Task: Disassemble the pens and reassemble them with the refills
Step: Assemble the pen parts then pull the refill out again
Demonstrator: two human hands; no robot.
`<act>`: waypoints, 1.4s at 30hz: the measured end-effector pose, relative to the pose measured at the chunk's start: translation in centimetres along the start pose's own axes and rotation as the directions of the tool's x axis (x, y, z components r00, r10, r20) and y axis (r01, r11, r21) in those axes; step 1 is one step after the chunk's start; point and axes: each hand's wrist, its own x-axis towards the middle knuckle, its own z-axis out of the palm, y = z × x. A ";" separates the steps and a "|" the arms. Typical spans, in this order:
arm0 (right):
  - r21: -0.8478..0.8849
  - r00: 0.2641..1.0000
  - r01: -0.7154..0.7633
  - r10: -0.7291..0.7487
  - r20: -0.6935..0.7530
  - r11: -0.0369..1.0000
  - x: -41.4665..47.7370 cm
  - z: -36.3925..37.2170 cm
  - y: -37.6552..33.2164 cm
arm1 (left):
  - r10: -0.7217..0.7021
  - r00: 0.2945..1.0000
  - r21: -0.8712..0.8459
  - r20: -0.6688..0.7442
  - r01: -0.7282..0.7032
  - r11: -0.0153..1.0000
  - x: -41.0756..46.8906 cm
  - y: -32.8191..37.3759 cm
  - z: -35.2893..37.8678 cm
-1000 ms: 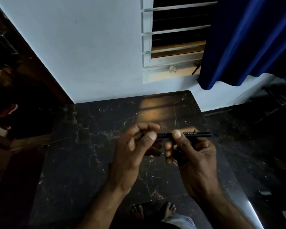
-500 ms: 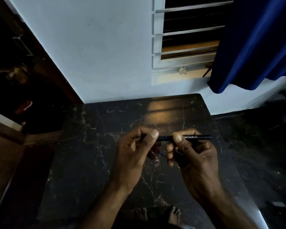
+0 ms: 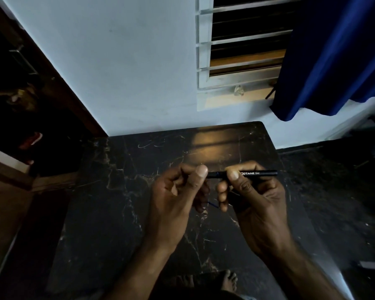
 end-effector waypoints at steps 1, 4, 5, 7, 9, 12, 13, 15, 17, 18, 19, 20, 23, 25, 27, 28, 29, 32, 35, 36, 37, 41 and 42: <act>0.000 1.000 -0.004 0.004 -0.010 1.000 0.0 -0.1 0.0 | 0.018 1.000 0.015 -0.012 -0.018 1.000 0.2 0.0 0.1; 0.007 1.000 -0.001 0.001 -0.026 1.000 0.1 -0.4 -0.3 | 0.130 0.991 0.036 0.032 -0.131 0.991 0.4 0.0 0.1; 0.012 1.000 0.002 -0.002 -0.029 1.000 0.2 -0.4 -0.3 | 0.174 0.983 0.043 0.061 -0.176 0.983 0.3 0.0 0.1; 0.026 1.000 0.017 -0.016 -0.026 1.000 0.3 -0.3 -0.5 | 0.241 0.966 0.029 0.096 -0.245 0.969 0.2 0.0 0.2; 0.038 0.999 0.038 -0.038 -0.019 0.999 0.5 -0.1 -0.6 | 0.238 0.966 -0.009 0.105 -0.238 0.971 0.2 0.0 0.4; 0.031 0.999 0.046 -0.045 -0.022 0.998 0.5 0.1 -0.7 | 0.125 0.986 0.008 0.106 -0.127 0.992 0.8 0.4 0.8; 0.026 0.999 0.044 -0.044 -0.024 0.999 0.5 0.0 -0.7 | 0.112 0.989 0.033 0.098 -0.115 0.993 1.0 0.4 0.9; 0.023 0.999 0.043 -0.042 -0.030 0.999 0.5 -0.1 -0.9 | 0.166 0.982 0.103 0.088 -0.174 0.979 1.4 0.5 1.0; 0.029 0.999 0.048 -0.047 -0.028 0.998 0.6 -0.1 -1.3 | 0.233 0.964 0.084 0.127 -0.245 0.966 1.5 0.5 1.2; 0.034 0.998 0.055 -0.055 -0.022 0.998 0.7 -0.1 -1.5 | 0.264 0.954 0.068 0.141 -0.276 0.959 1.5 0.5 1.2; 0.038 0.998 0.065 -0.065 -0.016 0.997 0.9 0.0 -1.7 | 0.289 0.946 0.056 0.145 -0.299 0.953 1.5 0.3 1.2; 0.038 0.997 0.075 -0.075 -0.013 0.996 1.0 0.0 -1.9 | 0.298 0.944 0.039 0.142 -0.306 0.951 1.5 0.1 1.3; 0.031 0.996 0.091 -0.090 -0.018 0.995 1.4 0.1 -2.1 | 0.241 0.962 -0.067 0.131 -0.234 0.970 1.7 0.1 1.3; 0.022 0.996 0.088 -0.088 -0.024 0.996 1.5 0.1 -2.1 | 0.184 0.975 -0.031 0.124 -0.182 0.983 2.3 0.3 1.3; 0.012 0.996 0.084 -0.083 -0.028 0.996 1.5 -0.1 -2.0 | 0.160 0.979 0.036 0.124 -0.166 0.985 2.8 0.6 1.4; 0.011 0.996 0.081 -0.080 -0.032 0.997 1.6 -0.2 -1.9 | 0.163 0.977 0.055 0.134 -0.171 0.984 2.9 0.6 1.4; 0.009 0.996 0.079 -0.079 -0.037 0.997 1.6 -0.3 -1.8 | 0.174 0.973 0.067 0.149 -0.186 0.980 3.0 0.6 1.4; -0.007 0.996 0.081 -0.081 -0.047 0.997 1.7 -0.5 -1.9 | 0.242 0.951 0.110 0.194 -0.266 0.958 2.9 0.5 1.2; -0.012 0.995 0.089 -0.089 -0.035 0.996 1.7 -0.5 -2.0 | 0.317 0.923 0.163 0.219 -0.355 0.920 3.0 0.5 0.8; -0.015 0.995 0.092 -0.092 -0.036 0.996 1.7 -0.5 -1.9 | 0.317 0.923 0.165 0.218 -0.355 0.920 3.1 0.7 0.8; -0.017 0.995 0.092 -0.093 -0.043 0.996 1.7 -0.4 -1.8 | 0.299 0.928 0.157 0.222 -0.336 0.929 3.3 0.8 0.7; -0.023 0.993 0.102 -0.103 -0.056 0.995 1.7 -0.2 -1.7 | 0.148 0.910 0.214 0.387 -0.245 0.946 4.4 1.7 0.3; -0.025 0.993 0.102 -0.103 -0.051 0.995 1.7 -0.2 -1.7 | 0.129 0.901 0.231 0.414 -0.241 0.943 4.5 1.9 0.2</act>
